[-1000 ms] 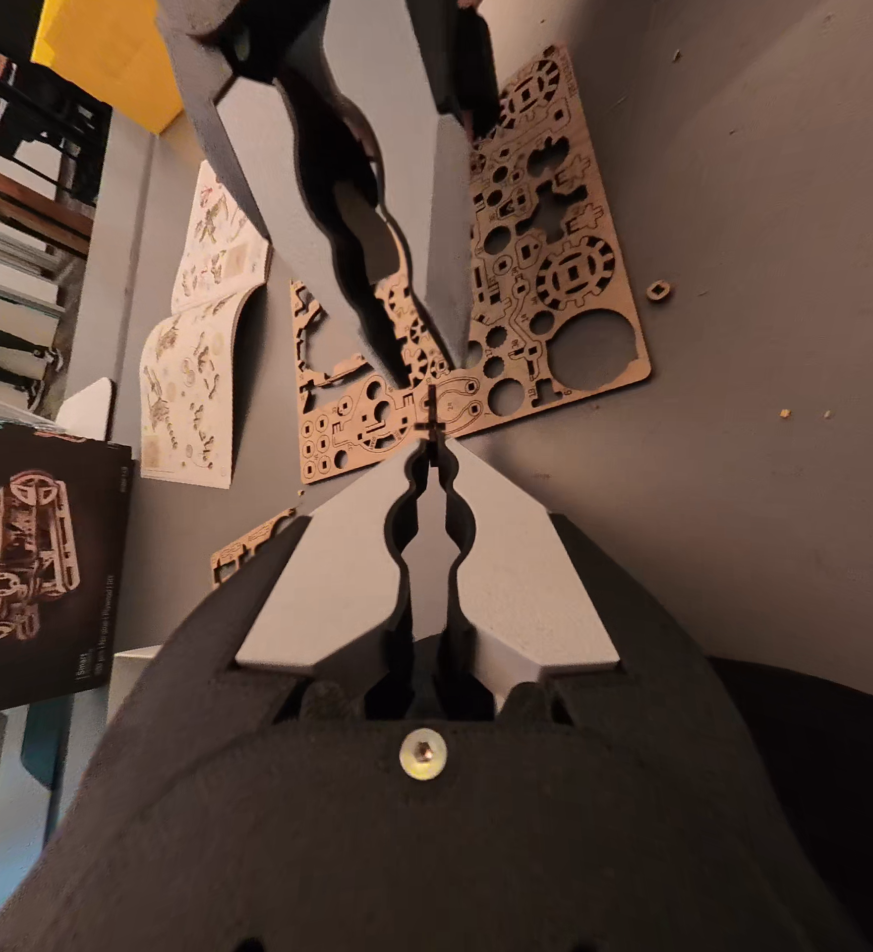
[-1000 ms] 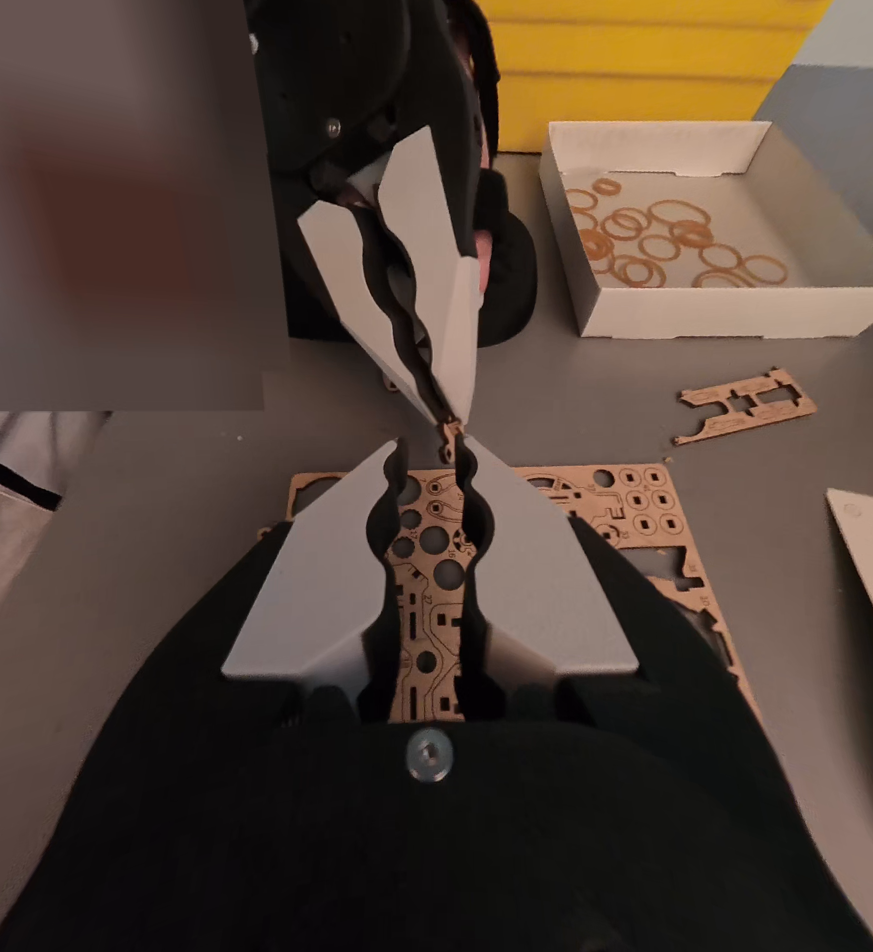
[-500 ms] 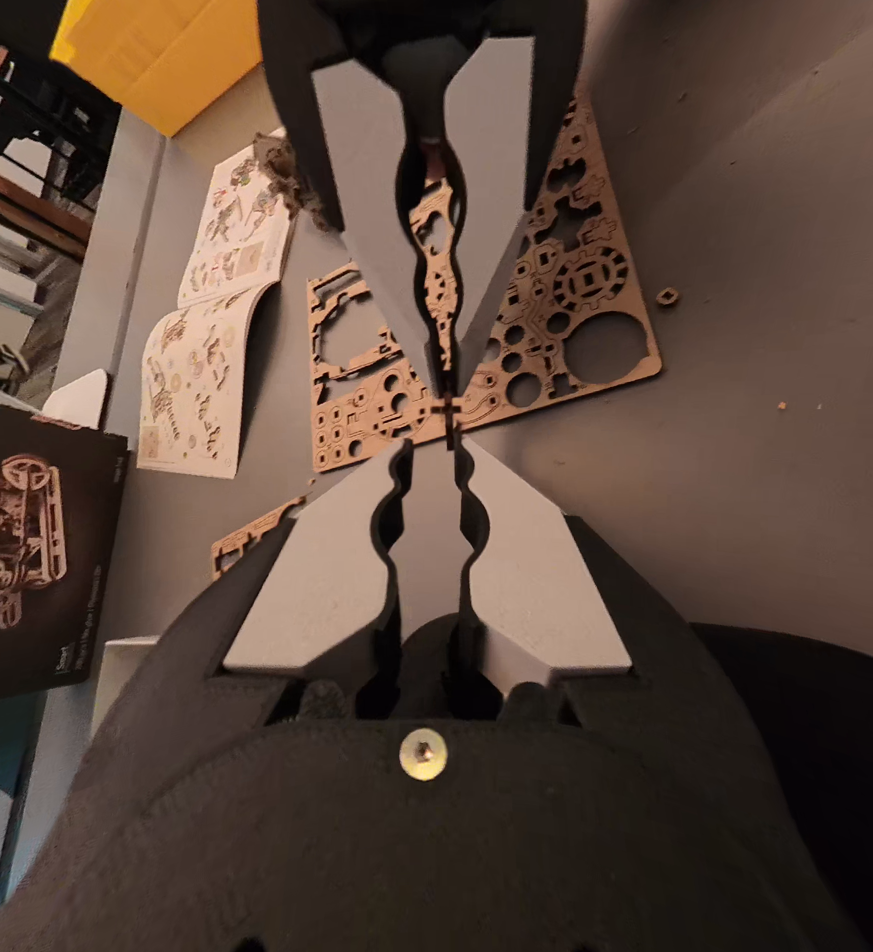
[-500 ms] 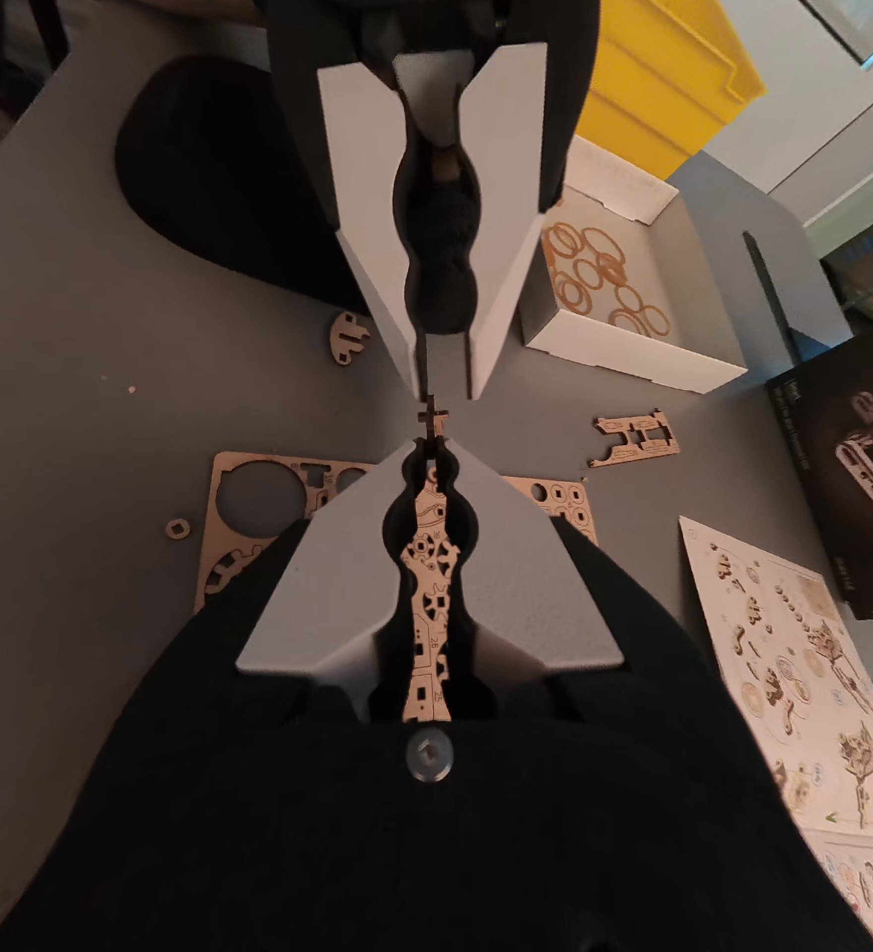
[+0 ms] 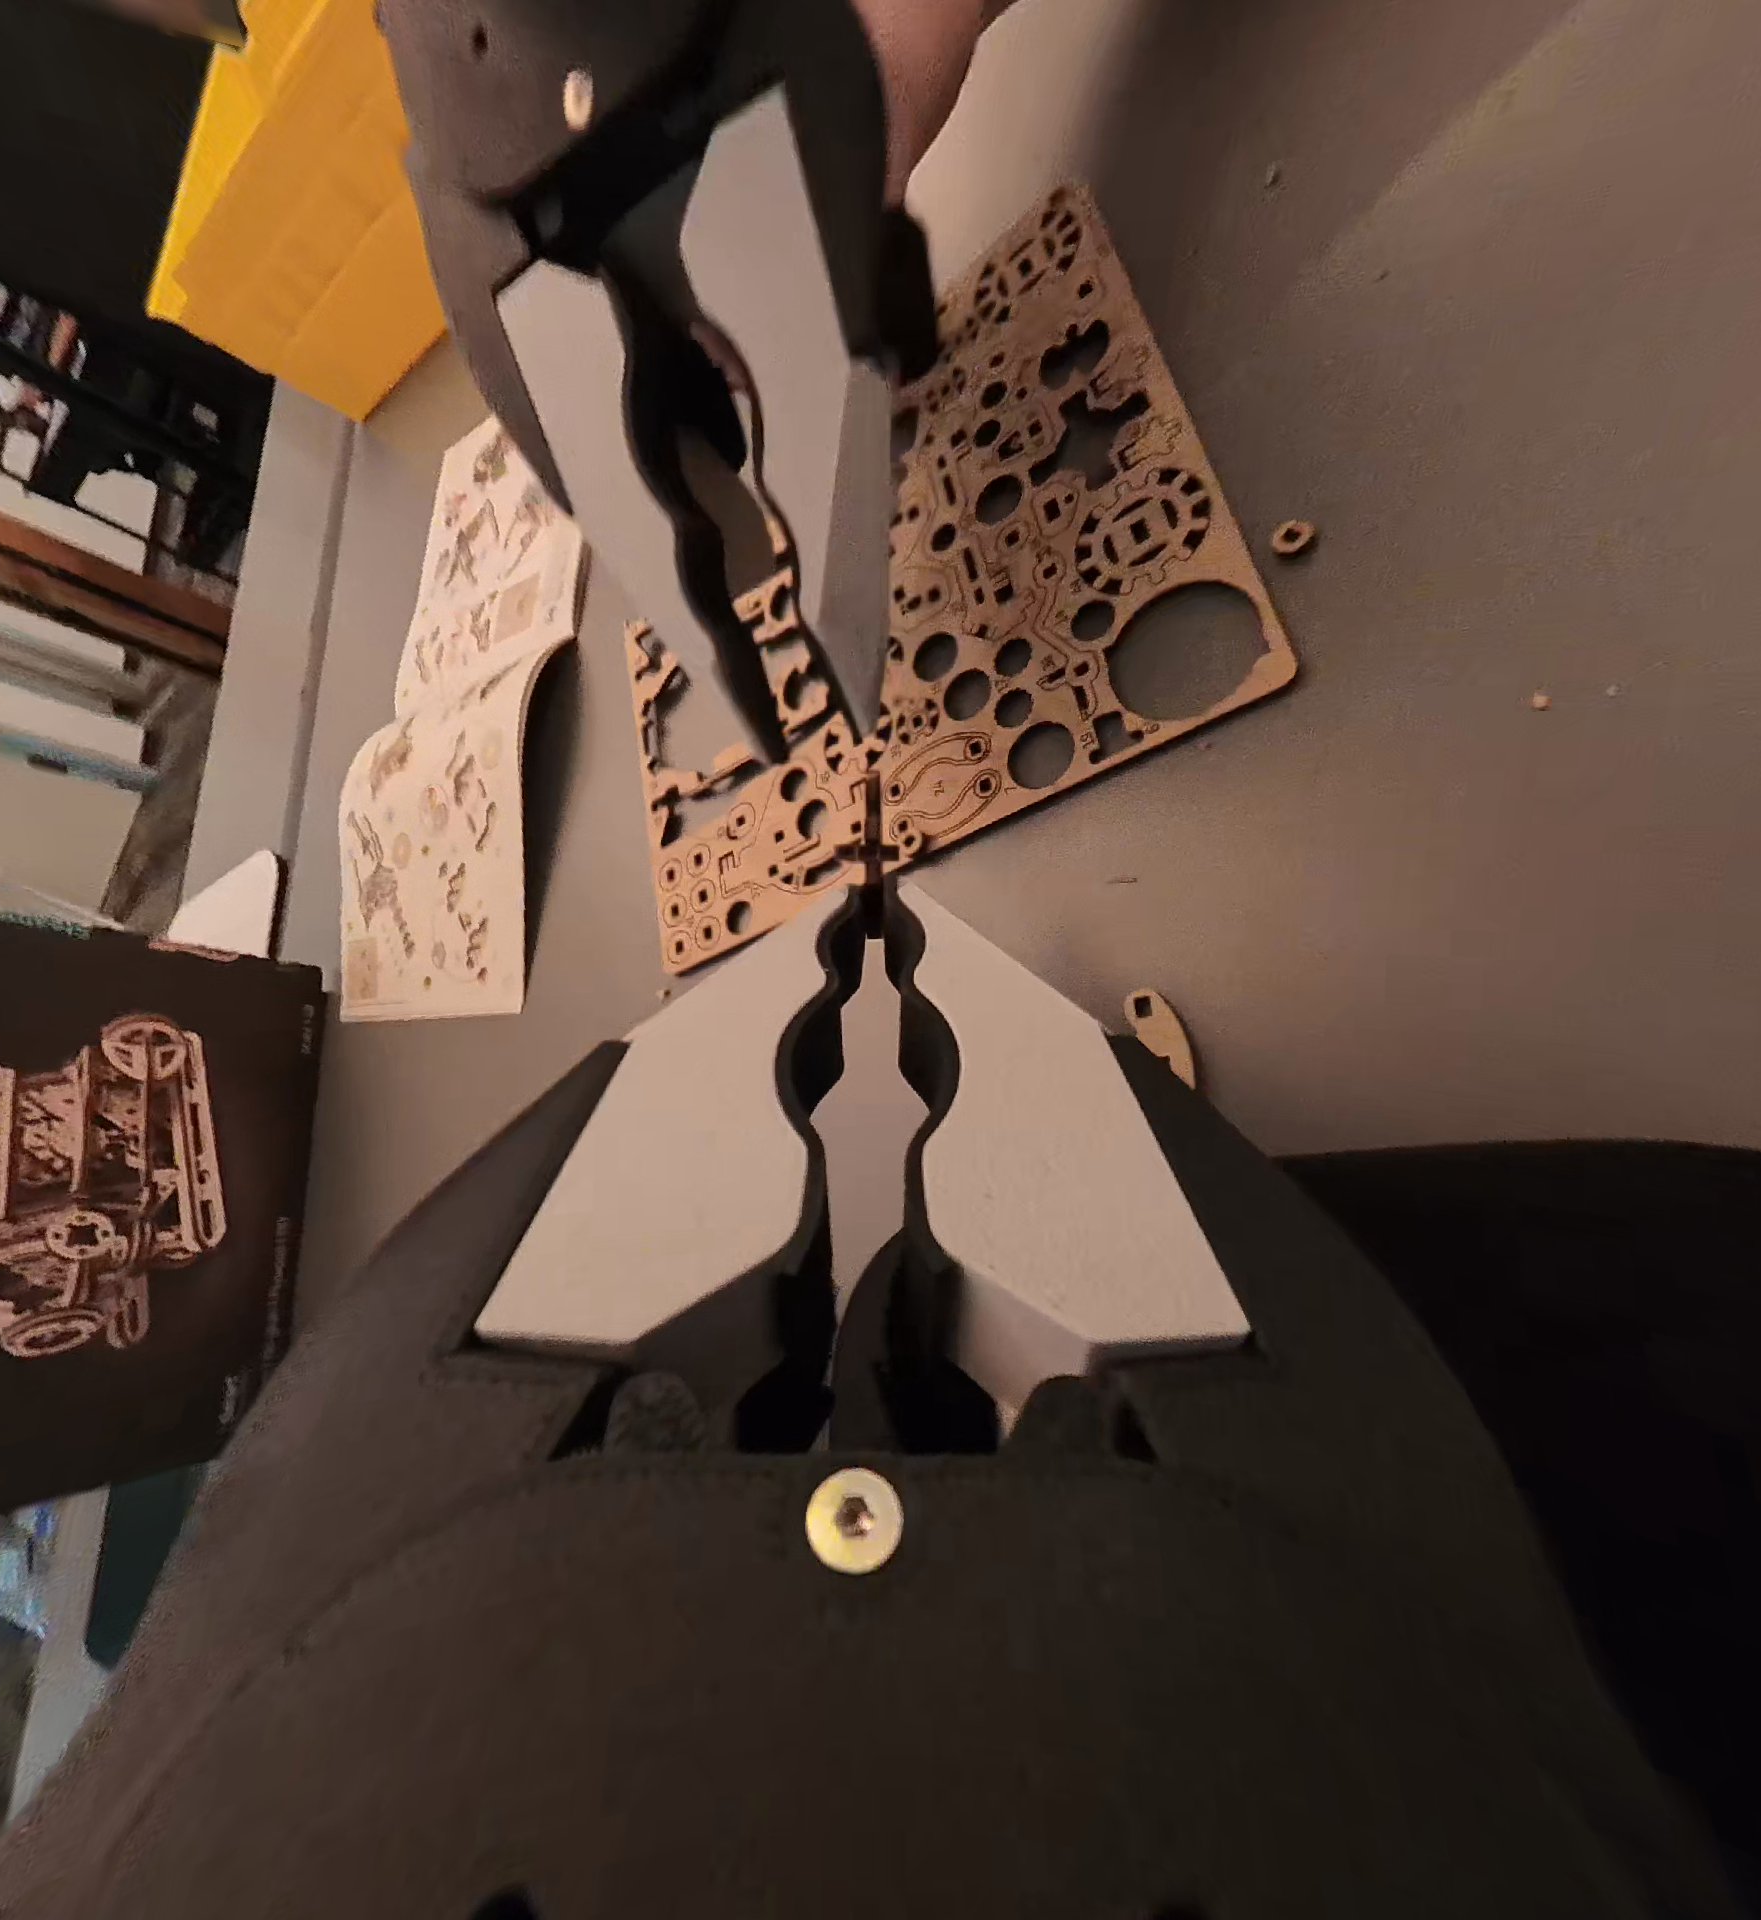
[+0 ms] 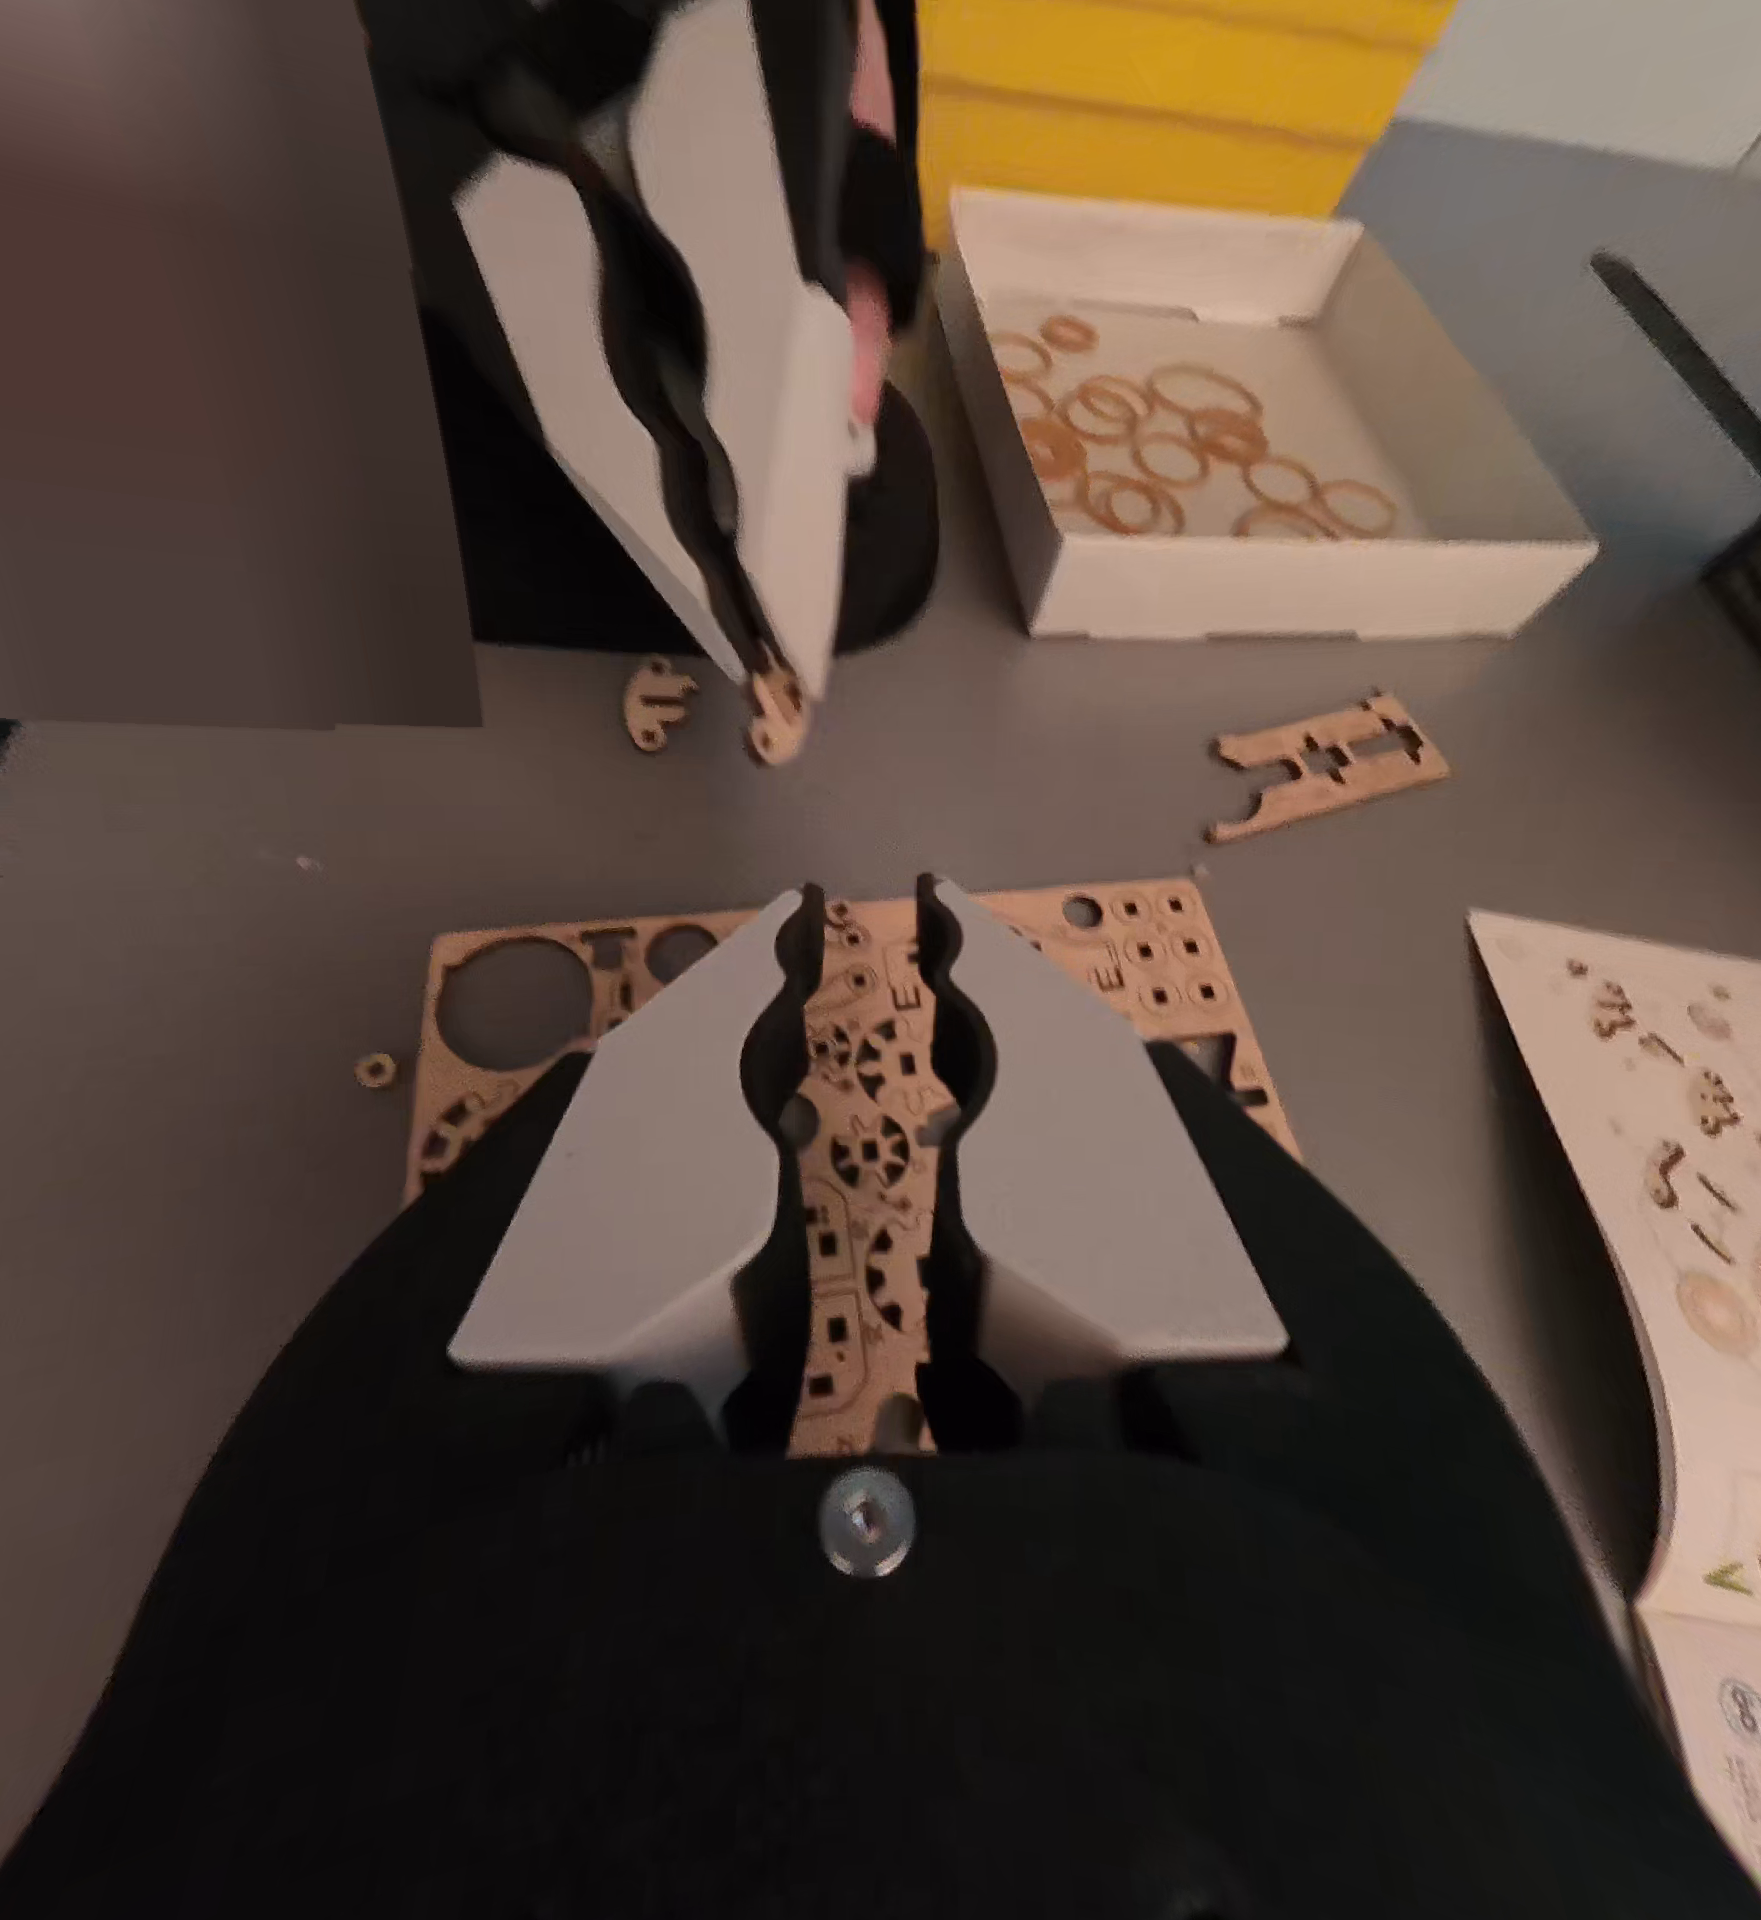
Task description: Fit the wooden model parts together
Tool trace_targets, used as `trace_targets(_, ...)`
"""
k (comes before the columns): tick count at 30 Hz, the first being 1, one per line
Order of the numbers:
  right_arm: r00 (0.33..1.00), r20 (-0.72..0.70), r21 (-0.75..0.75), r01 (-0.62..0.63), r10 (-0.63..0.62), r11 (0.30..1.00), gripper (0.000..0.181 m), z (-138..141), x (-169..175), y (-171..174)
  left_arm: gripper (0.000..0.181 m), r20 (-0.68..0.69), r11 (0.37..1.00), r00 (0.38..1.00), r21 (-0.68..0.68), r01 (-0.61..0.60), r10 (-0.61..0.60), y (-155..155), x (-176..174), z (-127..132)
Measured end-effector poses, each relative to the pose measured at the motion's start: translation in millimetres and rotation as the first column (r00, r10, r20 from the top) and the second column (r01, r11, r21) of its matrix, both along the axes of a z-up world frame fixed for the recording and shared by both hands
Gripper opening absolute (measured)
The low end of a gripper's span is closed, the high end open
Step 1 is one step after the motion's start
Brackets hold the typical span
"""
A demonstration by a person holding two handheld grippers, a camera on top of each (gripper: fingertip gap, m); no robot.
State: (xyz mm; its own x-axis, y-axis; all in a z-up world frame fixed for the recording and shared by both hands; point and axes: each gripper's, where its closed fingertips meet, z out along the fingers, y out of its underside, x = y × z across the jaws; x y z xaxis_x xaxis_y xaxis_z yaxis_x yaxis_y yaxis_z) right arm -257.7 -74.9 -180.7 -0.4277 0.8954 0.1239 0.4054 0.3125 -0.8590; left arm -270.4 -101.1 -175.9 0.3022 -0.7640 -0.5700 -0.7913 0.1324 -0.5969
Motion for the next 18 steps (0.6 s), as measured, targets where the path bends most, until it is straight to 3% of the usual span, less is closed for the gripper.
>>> trace_targets(6, 0.996, 0.081, 0.049, -0.052, 0.048, 0.997, 0.011, -18, -5, -8, 0.001, -0.064, 0.996, 0.998, 0.09, 0.025, -0.019, 2, -9, 4)
trace_targets(18, 0.977, 0.193, -0.008, -0.09, 0.09, 0.996, 0.006, -31, -10, -11, 0.001, -0.105, 0.991, 0.994, 0.134, 0.002, 0.013, 8, -14, 3)
